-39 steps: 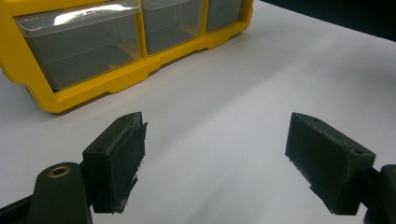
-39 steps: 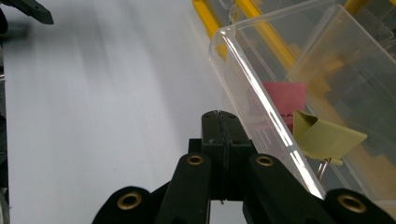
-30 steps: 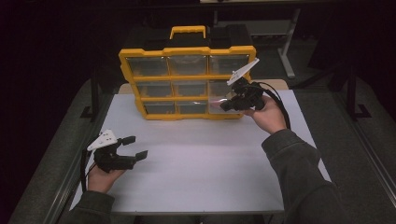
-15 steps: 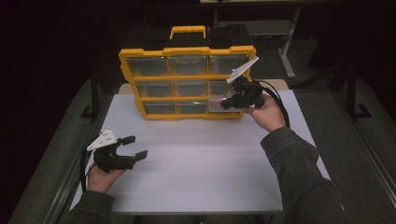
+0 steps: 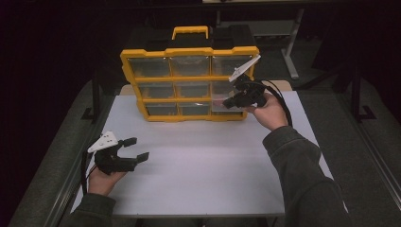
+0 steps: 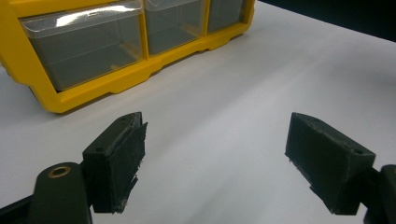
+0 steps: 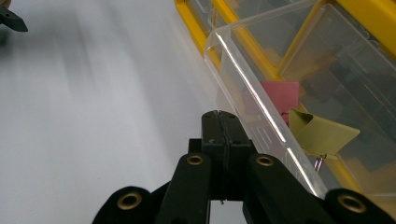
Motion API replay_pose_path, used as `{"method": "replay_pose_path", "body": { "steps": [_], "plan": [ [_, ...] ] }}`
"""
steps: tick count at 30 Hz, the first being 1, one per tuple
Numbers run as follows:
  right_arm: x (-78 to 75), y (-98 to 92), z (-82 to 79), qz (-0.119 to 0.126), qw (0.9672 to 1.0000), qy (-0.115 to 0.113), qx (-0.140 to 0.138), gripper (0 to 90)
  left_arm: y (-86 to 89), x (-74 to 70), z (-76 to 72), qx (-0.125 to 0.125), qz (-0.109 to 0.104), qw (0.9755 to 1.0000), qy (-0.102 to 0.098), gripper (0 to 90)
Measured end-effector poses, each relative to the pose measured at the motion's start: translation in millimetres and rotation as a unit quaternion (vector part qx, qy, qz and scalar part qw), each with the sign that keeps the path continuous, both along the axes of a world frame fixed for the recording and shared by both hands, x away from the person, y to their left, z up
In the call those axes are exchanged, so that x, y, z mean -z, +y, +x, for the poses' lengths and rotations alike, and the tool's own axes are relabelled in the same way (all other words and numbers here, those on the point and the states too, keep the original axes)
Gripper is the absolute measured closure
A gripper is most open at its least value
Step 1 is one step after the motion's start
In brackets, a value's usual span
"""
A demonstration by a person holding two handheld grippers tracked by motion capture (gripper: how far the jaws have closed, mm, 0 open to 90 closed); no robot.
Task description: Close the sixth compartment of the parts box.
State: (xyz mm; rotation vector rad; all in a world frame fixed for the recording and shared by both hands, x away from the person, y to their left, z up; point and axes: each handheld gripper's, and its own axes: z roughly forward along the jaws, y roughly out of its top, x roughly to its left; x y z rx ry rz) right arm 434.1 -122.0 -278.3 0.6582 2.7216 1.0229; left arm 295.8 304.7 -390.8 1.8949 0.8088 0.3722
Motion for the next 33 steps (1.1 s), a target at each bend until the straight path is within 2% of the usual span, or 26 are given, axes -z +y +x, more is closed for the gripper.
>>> {"method": "replay_pose_path", "body": {
  "steps": [7, 9, 11, 14, 24, 33],
  "plan": [
    [-0.3, 0.6, 4.5, -0.002, 1.0000, 0.002, 0.006, 88.6, 0.6, -0.2, -0.1, 0.000, 0.002, 1.0000, 0.000, 19.8],
    [-1.0, 1.2, 5.3, 0.000, 0.9999, 0.009, 0.010, 88.6, 1.1, -0.1, 0.1, 0.000, 0.001, 1.0000, -0.001, 19.9],
    [-0.4, 1.0, 7.6, -0.002, 1.0000, 0.003, 0.008, 88.6, 1.4, -0.2, -0.1, -0.001, 0.000, 1.0000, -0.001, 19.8],
    [-1.1, 1.4, 8.9, -0.001, 0.9999, 0.010, 0.014, 88.6, 2.1, -0.4, 0.1, 0.000, 0.002, 1.0000, -0.001, 19.8],
    [-0.2, 3.7, 18.8, -0.007, 0.9999, 0.002, 0.013, 88.6, 2.7, 0.3, 0.6, -0.001, 0.001, 1.0000, -0.001, 19.8],
    [1.8, 2.4, 26.5, -0.008, 0.9997, 0.005, 0.024, 88.6, 4.9, -0.2, 1.1, 0.000, 0.009, 1.0000, -0.001, 19.8]
  ]
}}
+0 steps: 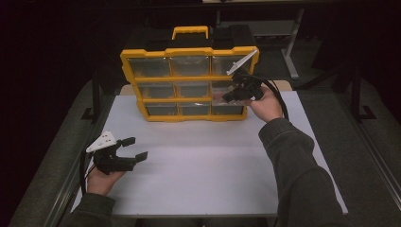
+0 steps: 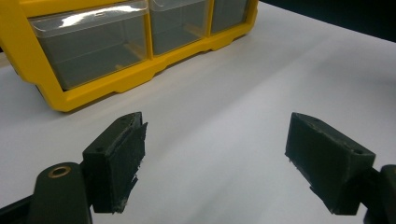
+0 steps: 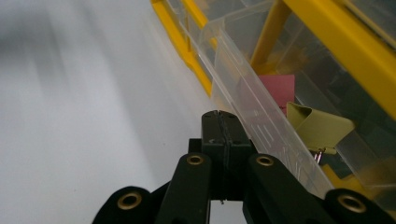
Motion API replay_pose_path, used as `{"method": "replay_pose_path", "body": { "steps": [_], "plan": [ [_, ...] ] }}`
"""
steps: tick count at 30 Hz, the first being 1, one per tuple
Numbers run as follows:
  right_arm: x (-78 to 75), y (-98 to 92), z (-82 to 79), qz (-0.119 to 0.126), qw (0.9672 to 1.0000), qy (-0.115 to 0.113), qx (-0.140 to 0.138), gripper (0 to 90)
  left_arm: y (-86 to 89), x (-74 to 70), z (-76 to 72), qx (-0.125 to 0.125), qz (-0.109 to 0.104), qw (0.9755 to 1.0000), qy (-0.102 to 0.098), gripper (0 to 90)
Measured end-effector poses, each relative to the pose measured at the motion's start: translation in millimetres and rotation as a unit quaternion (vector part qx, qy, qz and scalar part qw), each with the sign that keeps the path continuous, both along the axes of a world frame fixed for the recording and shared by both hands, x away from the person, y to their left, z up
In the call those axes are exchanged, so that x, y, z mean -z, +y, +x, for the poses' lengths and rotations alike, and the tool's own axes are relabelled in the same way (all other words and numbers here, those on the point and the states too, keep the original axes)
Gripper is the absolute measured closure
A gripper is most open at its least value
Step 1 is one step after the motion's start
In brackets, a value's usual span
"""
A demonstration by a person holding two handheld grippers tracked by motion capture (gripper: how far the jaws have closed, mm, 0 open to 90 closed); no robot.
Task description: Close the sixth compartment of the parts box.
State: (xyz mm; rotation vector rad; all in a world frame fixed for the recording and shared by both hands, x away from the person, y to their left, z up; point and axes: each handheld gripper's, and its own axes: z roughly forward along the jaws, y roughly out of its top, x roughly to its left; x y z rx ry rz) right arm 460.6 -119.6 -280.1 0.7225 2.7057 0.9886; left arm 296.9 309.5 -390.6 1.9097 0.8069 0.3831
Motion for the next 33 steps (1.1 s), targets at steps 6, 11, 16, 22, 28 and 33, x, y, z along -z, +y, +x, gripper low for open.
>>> {"method": "replay_pose_path", "body": {
  "steps": [6, 11, 16, 22, 28, 33],
  "plan": [
    [-0.5, -2.8, 4.5, 0.002, 0.9999, 0.002, 0.013, 88.6, 1.0, 0.1, 0.5, 0.001, 0.000, 1.0000, -0.002, 19.8],
    [-1.1, -5.1, 7.6, 0.000, 0.9998, -0.002, 0.019, 88.6, 1.2, 0.1, 0.3, -0.001, -0.003, 1.0000, -0.002, 19.8],
    [-3.2, -7.1, 9.2, -0.010, 0.9996, -0.007, 0.025, 88.6, 1.2, 0.0, 0.5, 0.000, 0.000, 1.0000, -0.002, 19.8],
    [-5.4, -8.3, 10.6, -0.016, 0.9995, -0.014, 0.024, 88.7, 1.3, 0.0, 0.6, -0.001, -0.003, 1.0000, -0.004, 19.9],
    [-8.5, -9.8, 11.9, -0.017, 0.9991, -0.020, 0.032, 88.7, 1.5, -0.2, 0.6, -0.001, -0.003, 1.0000, -0.003, 19.9],
    [-10.5, -11.0, 11.4, -0.017, 0.9988, -0.023, 0.041, 88.6, 1.5, -0.6, 0.3, -0.002, -0.003, 1.0000, -0.002, 19.9]
  ]
}}
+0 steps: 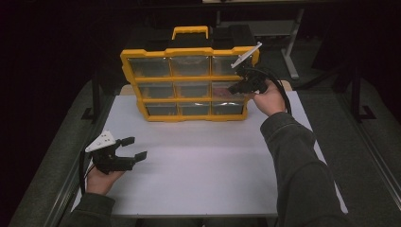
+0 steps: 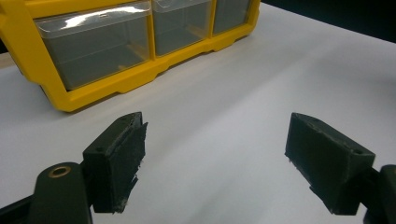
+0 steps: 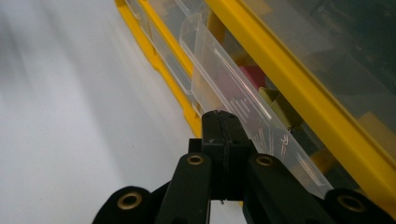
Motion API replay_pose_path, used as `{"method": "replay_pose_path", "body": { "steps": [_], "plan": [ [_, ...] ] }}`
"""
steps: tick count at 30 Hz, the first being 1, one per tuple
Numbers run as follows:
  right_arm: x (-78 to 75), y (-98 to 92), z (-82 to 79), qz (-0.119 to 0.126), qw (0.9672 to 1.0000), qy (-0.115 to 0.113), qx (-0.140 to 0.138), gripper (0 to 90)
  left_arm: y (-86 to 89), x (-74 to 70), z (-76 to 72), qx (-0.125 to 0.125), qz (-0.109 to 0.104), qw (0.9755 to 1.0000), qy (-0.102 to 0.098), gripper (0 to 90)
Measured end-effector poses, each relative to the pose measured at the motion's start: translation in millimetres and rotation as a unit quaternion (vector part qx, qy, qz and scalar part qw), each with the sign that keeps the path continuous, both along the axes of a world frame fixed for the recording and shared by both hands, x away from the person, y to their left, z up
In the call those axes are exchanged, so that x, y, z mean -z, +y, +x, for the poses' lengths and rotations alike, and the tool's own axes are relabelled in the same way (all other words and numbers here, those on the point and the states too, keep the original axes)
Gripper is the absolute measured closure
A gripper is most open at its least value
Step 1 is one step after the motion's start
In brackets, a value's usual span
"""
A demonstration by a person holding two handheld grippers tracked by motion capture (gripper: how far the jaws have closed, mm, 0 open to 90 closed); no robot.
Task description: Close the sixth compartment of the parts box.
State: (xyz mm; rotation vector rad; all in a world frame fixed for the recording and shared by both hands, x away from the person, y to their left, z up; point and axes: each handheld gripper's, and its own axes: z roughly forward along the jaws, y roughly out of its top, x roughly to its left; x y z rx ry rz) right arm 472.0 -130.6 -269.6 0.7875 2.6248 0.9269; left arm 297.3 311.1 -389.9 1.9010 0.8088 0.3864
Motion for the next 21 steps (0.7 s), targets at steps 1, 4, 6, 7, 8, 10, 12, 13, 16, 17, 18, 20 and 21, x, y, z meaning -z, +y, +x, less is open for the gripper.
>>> {"method": "replay_pose_path", "body": {
  "steps": [1, 4, 6, 7, 8, 10, 12, 13, 16, 17, 18, 20, 21],
  "plan": [
    [0.4, 0.1, 0.3, -0.003, 1.0000, -0.003, 0.000, 88.6, 0.0, 0.0, 0.0, 0.000, 0.000, 1.0000, 0.000, 19.9],
    [0.1, 0.7, -0.1, 0.003, 1.0000, 0.000, 0.005, 88.7, 0.2, -0.3, -0.2, 0.000, 0.001, 1.0000, 0.000, 19.9],
    [0.5, 0.3, 0.9, -0.003, 1.0000, -0.006, 0.004, 88.7, 0.3, -0.3, -0.2, -0.001, 0.000, 1.0000, 0.001, 19.9],
    [0.4, 0.5, 0.9, -0.003, 1.0000, -0.006, 0.006, 88.6, 0.4, -0.3, -0.1, -0.001, 0.001, 1.0000, 0.001, 19.9],
    [0.5, 0.2, 1.3, -0.005, 0.9999, -0.009, 0.005, 88.7, 0.4, -0.2, -0.2, -0.001, 0.001, 1.0000, 0.001, 19.9],
    [0.7, -0.1, 1.6, -0.004, 0.9999, -0.009, 0.007, 88.7, 0.7, -0.3, -0.2, -0.001, 0.002, 1.0000, 0.001, 19.9],
    [1.3, 0.2, 2.0, -0.005, 0.9999, -0.010, 0.008, 88.7, 0.6, -0.3, -0.2, -0.001, 0.002, 1.0000, 0.000, 19.9],
    [1.3, 0.3, 2.0, -0.006, 0.9999, -0.011, 0.009, 88.7, 0.7, -0.4, -0.2, -0.001, 0.002, 1.0000, 0.001, 20.0],
    [1.8, -0.4, 2.8, -0.006, 0.9998, -0.015, 0.008, 88.7, 0.8, -0.4, -0.2, -0.001, 0.003, 1.0000, 0.000, 20.0],
    [1.9, -0.5, 3.0, -0.006, 0.9998, -0.015, 0.009, 88.7, 0.8, -0.4, -0.2, -0.001, 0.003, 1.0000, 0.001, 20.0],
    [2.0, -0.4, 3.0, -0.007, 0.9998, -0.017, 0.010, 88.7, 0.9, -0.4, -0.2, 0.000, 0.003, 1.0000, 0.000, 20.0],
    [1.9, 0.0, 3.0, -0.009, 0.9997, -0.020, 0.011, 88.7, 0.9, -0.4, -0.3, -0.001, 0.002, 1.0000, 0.001, 20.0],
    [1.7, 0.0, 3.0, -0.010, 0.9996, -0.024, 0.011, 88.7, 0.9, -0.4, -0.3, -0.001, 0.001, 1.0000, 0.001, 20.0]
  ]
}}
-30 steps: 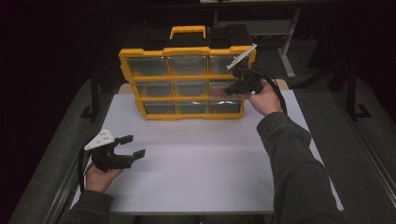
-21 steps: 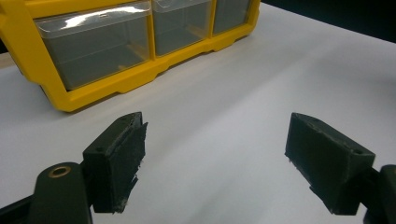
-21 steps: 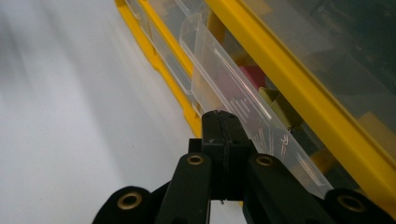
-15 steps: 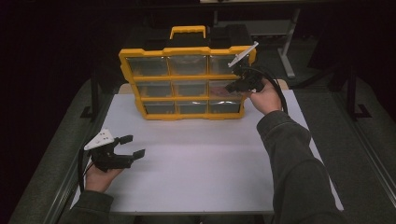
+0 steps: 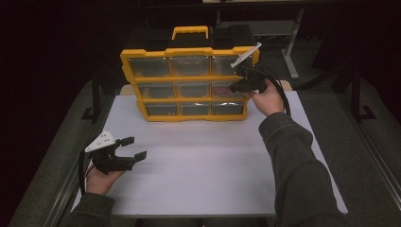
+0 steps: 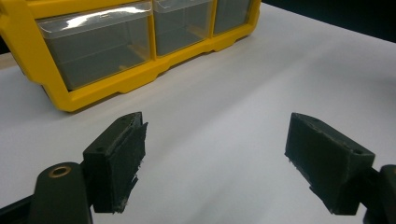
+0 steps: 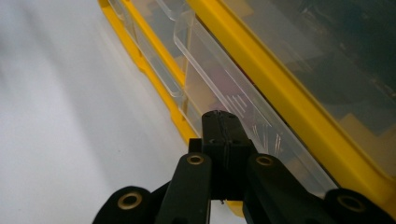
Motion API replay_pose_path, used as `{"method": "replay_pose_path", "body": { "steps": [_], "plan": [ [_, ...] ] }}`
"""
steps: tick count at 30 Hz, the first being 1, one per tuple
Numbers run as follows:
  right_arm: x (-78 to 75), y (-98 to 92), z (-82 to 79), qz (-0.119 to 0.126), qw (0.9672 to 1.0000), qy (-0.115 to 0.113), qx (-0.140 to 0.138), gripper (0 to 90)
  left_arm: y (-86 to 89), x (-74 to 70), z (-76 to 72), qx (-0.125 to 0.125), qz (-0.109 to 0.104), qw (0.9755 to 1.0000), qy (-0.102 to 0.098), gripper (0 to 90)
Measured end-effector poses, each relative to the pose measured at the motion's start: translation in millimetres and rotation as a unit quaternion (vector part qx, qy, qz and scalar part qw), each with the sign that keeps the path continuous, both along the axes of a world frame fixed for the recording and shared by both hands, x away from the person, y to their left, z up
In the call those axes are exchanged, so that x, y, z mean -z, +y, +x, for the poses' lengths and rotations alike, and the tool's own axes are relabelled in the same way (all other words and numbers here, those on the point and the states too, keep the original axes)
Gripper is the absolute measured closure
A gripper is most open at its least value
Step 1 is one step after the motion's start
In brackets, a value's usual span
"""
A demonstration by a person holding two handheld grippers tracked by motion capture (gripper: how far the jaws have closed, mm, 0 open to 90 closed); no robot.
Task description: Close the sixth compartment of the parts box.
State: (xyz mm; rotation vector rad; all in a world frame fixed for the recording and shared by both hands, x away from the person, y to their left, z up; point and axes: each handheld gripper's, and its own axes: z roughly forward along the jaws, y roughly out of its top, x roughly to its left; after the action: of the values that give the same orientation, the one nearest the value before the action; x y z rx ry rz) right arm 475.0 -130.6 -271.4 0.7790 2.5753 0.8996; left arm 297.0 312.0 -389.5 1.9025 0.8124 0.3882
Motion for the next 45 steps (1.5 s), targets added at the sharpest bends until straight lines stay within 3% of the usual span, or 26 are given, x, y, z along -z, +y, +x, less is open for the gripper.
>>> {"method": "replay_pose_path", "body": {
  "steps": [8, 20, 26, 28, 35, 45],
  "plan": [
    [0.5, -0.1, 0.9, 0.002, 0.9999, -0.009, 0.010, 88.8, 0.2, 0.1, 0.0, 0.000, -0.001, 1.0000, -0.001, 20.0],
    [3.1, -0.4, 0.5, 0.009, 0.9998, -0.006, 0.014, 88.7, -0.2, -0.2, 0.0, 0.000, 0.001, 1.0000, 0.000, 20.0],
    [6.5, 0.8, -2.4, 0.037, 0.9993, 0.006, 0.008, 86.8, -1.8, 0.7, 0.2, -0.002, -0.006, 1.0000, 0.000, 20.0],
    [9.3, 0.3, -3.9, 0.048, 0.9988, 0.008, 0.004, 85.3, -1.3, 0.6, 0.7, 0.002, 0.002, 1.0000, 0.000, 20.0],
    [21.2, -2.3, -10.7, 0.088, 0.9955, 0.033, 0.009, 77.4, -4.7, 1.4, 0.9, 0.001, 0.000, 1.0000, 0.006, 19.8],
    [32.5, -8.9, -19.8, 0.116, 0.9926, 0.037, 0.006, 67.6, -7.3, 2.6, 1.5, 0.001, -0.001, 1.0000, 0.007, 19.7]
  ]
}}
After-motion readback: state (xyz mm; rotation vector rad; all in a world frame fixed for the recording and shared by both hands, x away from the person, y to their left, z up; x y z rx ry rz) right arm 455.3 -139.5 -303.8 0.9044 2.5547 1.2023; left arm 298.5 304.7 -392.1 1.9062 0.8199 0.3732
